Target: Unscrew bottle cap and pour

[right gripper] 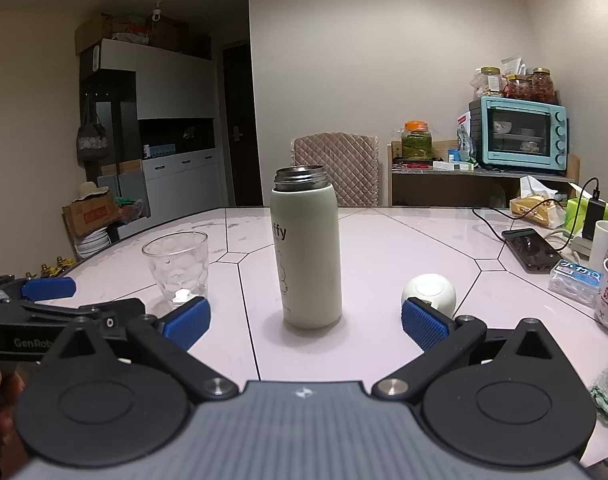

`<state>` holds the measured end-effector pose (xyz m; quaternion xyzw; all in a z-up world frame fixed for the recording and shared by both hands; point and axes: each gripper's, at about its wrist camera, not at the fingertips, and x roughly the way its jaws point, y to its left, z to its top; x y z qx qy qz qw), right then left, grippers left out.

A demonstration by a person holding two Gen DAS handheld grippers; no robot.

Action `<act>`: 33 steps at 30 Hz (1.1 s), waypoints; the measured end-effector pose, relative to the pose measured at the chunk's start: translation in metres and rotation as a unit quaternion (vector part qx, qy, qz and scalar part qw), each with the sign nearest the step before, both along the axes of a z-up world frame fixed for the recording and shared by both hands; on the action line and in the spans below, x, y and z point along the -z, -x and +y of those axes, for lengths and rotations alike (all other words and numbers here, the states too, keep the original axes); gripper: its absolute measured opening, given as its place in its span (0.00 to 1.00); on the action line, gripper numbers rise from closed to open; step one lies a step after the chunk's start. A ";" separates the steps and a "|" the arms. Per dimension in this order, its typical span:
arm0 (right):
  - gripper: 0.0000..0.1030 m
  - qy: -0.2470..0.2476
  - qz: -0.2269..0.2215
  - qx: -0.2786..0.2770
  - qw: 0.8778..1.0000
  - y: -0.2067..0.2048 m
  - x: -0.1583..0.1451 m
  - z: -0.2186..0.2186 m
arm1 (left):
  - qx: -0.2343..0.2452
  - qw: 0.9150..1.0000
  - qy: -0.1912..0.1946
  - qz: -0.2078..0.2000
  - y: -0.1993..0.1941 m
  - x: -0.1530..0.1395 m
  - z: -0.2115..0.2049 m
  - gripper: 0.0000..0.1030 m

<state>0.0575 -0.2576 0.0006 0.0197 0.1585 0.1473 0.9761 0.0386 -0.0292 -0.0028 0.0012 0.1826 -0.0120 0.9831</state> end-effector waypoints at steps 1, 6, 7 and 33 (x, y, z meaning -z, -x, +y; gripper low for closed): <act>1.00 0.000 0.000 0.000 1.000 0.001 0.000 0.000 | 0.000 1.000 0.000 0.000 0.001 0.000 0.000 1.00; 1.00 -0.001 0.000 0.000 1.000 0.007 0.001 -0.001 | -0.002 1.000 0.001 -0.002 0.007 0.001 -0.002 1.00; 1.00 -0.001 -0.001 0.000 1.000 0.008 0.001 -0.001 | -0.003 1.000 0.001 -0.003 0.008 0.001 -0.002 1.00; 1.00 -0.009 -0.007 0.006 1.000 0.019 0.000 -0.007 | 0.002 1.000 0.012 -0.007 0.015 -0.001 -0.006 1.00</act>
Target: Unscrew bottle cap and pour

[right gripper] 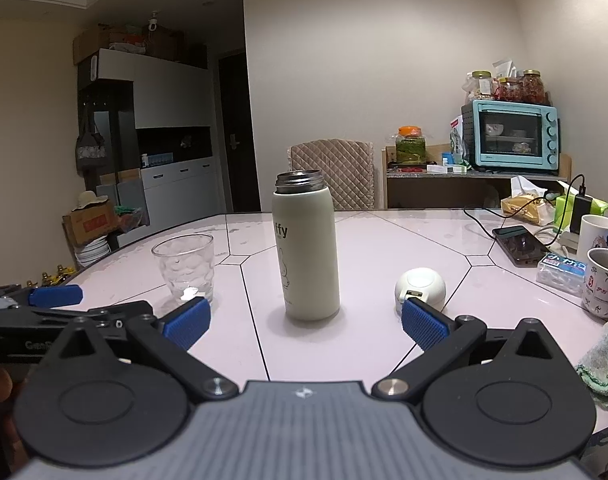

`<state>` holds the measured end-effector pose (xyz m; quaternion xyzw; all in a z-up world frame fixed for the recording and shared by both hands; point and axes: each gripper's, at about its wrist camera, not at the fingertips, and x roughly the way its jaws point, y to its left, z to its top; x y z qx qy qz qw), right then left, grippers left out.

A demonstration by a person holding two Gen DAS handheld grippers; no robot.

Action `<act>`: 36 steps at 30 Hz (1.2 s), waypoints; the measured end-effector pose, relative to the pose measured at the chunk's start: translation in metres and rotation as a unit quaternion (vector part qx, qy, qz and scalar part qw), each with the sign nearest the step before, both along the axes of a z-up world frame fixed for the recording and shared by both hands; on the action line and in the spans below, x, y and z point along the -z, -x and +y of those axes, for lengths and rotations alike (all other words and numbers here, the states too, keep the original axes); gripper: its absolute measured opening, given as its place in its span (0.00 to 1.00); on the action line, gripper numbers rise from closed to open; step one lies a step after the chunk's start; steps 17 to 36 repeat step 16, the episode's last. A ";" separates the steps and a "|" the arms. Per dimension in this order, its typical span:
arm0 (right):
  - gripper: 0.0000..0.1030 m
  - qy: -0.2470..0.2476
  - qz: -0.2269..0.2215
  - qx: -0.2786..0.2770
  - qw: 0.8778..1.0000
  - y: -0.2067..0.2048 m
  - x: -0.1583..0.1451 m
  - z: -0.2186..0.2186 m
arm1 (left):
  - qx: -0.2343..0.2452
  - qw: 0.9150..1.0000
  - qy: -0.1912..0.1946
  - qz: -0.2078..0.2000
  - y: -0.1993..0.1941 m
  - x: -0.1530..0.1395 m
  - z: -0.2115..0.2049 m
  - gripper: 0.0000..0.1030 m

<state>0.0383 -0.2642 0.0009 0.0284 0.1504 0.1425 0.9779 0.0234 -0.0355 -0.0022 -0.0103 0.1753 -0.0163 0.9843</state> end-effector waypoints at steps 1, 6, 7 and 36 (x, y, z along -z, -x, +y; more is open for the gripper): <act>1.00 0.000 0.000 0.000 1.000 0.000 0.000 0.000 | 0.000 1.000 0.000 0.000 0.000 0.000 0.000 1.00; 1.00 -0.001 -0.001 0.000 1.000 0.002 0.000 0.000 | 0.000 1.000 0.000 0.001 0.000 0.001 0.000 1.00; 1.00 0.000 -0.001 0.001 1.000 0.003 0.000 0.000 | 0.000 1.000 0.001 0.001 0.001 0.001 0.000 1.00; 1.00 0.000 0.001 -0.001 1.000 0.004 0.001 0.002 | 0.000 1.000 0.003 -0.001 0.002 0.001 0.001 1.00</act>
